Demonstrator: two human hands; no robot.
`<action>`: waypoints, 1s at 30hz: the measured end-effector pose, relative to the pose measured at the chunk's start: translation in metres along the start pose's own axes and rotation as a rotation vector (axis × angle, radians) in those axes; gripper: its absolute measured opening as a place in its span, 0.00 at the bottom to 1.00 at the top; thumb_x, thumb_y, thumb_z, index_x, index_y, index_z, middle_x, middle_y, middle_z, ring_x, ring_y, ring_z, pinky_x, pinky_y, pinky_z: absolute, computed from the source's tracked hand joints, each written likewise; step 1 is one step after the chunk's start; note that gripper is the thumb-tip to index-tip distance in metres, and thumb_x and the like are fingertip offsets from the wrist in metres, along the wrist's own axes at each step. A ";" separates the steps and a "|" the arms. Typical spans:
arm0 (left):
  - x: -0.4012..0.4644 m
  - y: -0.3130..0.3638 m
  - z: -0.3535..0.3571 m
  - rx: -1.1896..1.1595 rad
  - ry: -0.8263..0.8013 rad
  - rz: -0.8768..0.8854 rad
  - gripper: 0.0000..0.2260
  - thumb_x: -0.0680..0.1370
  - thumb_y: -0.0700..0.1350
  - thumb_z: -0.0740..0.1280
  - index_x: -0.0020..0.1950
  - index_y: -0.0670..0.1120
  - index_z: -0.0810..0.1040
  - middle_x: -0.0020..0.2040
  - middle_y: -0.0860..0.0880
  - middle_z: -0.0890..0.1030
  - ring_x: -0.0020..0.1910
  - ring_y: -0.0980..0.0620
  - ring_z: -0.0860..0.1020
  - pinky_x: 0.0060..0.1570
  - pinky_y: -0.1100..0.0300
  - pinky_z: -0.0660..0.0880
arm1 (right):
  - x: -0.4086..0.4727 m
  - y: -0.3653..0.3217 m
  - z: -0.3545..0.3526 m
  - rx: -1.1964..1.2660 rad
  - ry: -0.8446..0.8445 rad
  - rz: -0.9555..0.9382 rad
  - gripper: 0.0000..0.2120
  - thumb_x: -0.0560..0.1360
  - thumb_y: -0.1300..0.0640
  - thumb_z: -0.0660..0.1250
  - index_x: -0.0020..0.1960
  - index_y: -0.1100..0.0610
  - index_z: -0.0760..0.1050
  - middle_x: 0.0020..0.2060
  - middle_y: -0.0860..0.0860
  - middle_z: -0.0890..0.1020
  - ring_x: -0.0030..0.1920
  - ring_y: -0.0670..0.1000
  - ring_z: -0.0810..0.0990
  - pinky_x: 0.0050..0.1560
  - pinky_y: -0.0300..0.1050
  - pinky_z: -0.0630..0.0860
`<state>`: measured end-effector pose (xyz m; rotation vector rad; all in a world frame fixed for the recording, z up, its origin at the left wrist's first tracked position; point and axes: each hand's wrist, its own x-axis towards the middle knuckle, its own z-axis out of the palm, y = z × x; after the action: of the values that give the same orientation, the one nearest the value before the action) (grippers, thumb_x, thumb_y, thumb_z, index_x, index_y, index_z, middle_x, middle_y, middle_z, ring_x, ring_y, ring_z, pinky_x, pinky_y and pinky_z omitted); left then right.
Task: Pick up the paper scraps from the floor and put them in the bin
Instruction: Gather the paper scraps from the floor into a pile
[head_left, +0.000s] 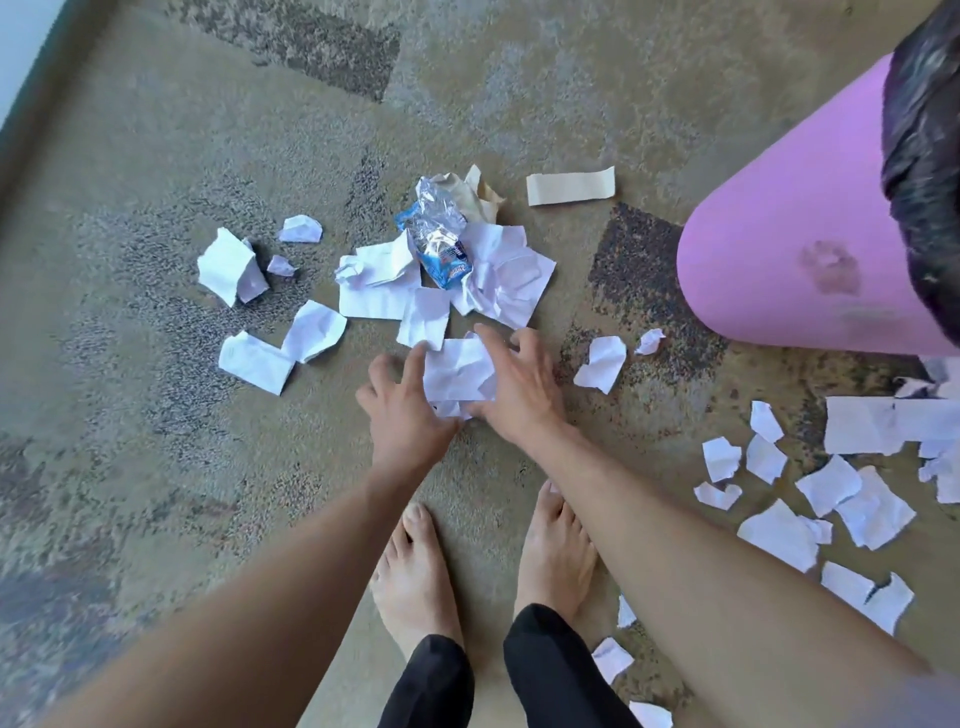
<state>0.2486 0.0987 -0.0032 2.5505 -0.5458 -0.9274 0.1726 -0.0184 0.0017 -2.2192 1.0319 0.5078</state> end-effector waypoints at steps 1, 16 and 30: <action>0.002 -0.003 0.003 0.000 0.008 0.018 0.39 0.65 0.53 0.78 0.72 0.56 0.65 0.66 0.45 0.63 0.61 0.41 0.65 0.56 0.58 0.55 | 0.001 -0.003 0.003 0.006 0.007 -0.014 0.43 0.64 0.50 0.79 0.73 0.43 0.60 0.61 0.55 0.64 0.61 0.59 0.67 0.56 0.51 0.73; 0.011 0.004 -0.002 -0.108 -0.099 0.025 0.07 0.70 0.36 0.70 0.45 0.46 0.81 0.45 0.47 0.77 0.45 0.46 0.76 0.38 0.61 0.61 | -0.004 -0.009 0.007 0.247 0.009 0.073 0.09 0.69 0.65 0.71 0.43 0.52 0.80 0.40 0.50 0.81 0.40 0.52 0.73 0.36 0.40 0.61; -0.040 0.148 -0.110 -0.905 -0.192 -0.103 0.07 0.70 0.34 0.75 0.44 0.45 0.83 0.40 0.45 0.84 0.38 0.50 0.79 0.41 0.57 0.76 | -0.115 -0.004 -0.156 1.267 0.431 0.293 0.11 0.68 0.66 0.76 0.38 0.52 0.79 0.29 0.44 0.79 0.35 0.51 0.81 0.47 0.58 0.81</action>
<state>0.2599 0.0140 0.1643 1.6908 -0.0036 -1.1276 0.1172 -0.0607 0.1820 -1.0364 1.3564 -0.4689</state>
